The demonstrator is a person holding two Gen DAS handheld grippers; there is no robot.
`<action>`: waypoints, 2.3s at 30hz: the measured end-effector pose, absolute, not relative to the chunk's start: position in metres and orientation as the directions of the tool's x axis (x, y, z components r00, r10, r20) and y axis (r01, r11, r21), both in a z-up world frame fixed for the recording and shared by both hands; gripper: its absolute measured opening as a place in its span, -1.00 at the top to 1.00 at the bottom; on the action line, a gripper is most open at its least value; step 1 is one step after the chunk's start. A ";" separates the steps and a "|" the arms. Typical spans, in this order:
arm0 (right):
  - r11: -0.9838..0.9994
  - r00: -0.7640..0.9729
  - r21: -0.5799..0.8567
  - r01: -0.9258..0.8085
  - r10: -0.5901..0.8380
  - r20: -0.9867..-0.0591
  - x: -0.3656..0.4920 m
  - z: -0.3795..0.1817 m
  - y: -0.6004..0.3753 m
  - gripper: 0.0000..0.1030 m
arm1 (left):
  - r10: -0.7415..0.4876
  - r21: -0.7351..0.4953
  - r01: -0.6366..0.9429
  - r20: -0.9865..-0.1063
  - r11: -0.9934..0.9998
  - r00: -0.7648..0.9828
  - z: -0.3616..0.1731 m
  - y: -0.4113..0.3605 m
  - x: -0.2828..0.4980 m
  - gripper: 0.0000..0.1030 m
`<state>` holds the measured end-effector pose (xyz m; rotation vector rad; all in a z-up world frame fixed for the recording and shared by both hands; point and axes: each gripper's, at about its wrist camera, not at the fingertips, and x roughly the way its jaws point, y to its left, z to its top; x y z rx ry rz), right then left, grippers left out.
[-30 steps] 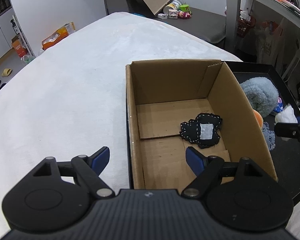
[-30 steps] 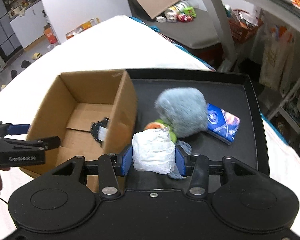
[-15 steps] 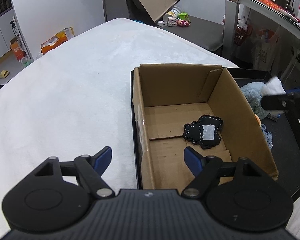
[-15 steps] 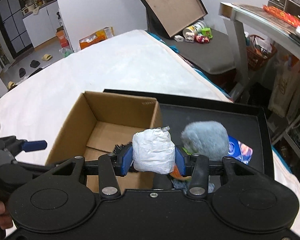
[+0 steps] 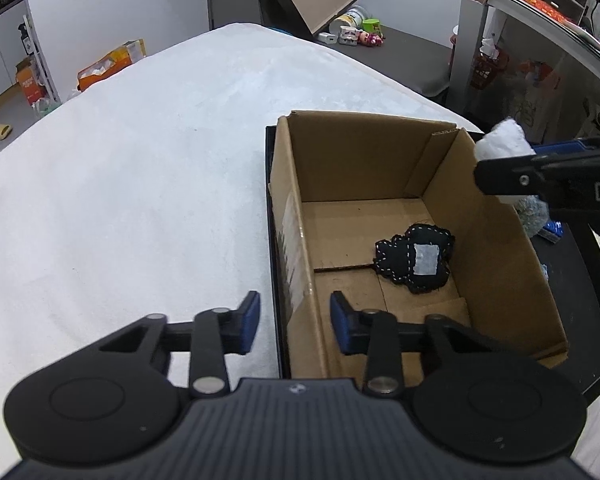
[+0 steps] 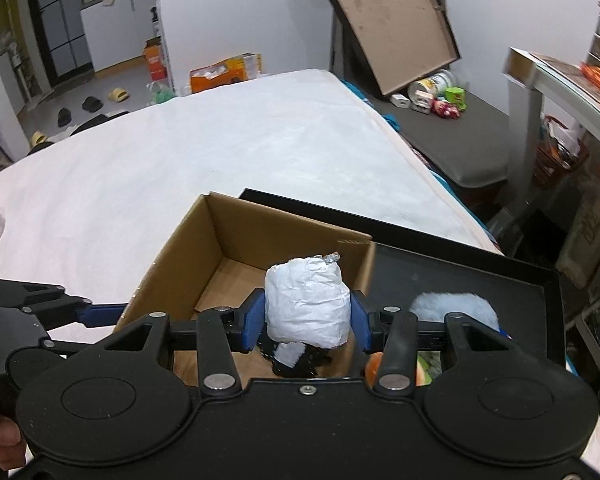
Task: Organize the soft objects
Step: 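Carry the white bundle with the right gripper and release it in the box, then reach the right gripper to the grey fluffy plush and grasp it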
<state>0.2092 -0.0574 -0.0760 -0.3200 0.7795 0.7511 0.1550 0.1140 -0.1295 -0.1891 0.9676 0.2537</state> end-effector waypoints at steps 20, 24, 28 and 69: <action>0.616 0.502 -0.112 -0.780 0.508 -0.700 0.196 -0.075 -0.015 -0.36 | 0.089 -0.101 -0.301 -0.825 0.948 0.558 -0.137 0.124 0.154 0.74; 0.626 0.508 -0.120 -0.771 0.489 -0.709 0.196 -0.077 -0.018 -0.46 | 0.090 -0.099 -0.299 -0.824 0.949 0.559 -0.136 0.123 0.155 0.73; 0.639 0.518 -0.129 -0.758 0.471 -0.714 0.196 -0.078 -0.027 -0.52 | 0.093 -0.100 -0.307 -0.825 0.947 0.557 -0.136 0.123 0.155 0.72; 0.847 0.574 0.002 -0.531 0.362 -0.734 0.259 -0.123 -0.156 -0.81 | 0.252 0.094 -0.308 -0.813 0.947 0.525 -0.124 0.078 0.193 -0.52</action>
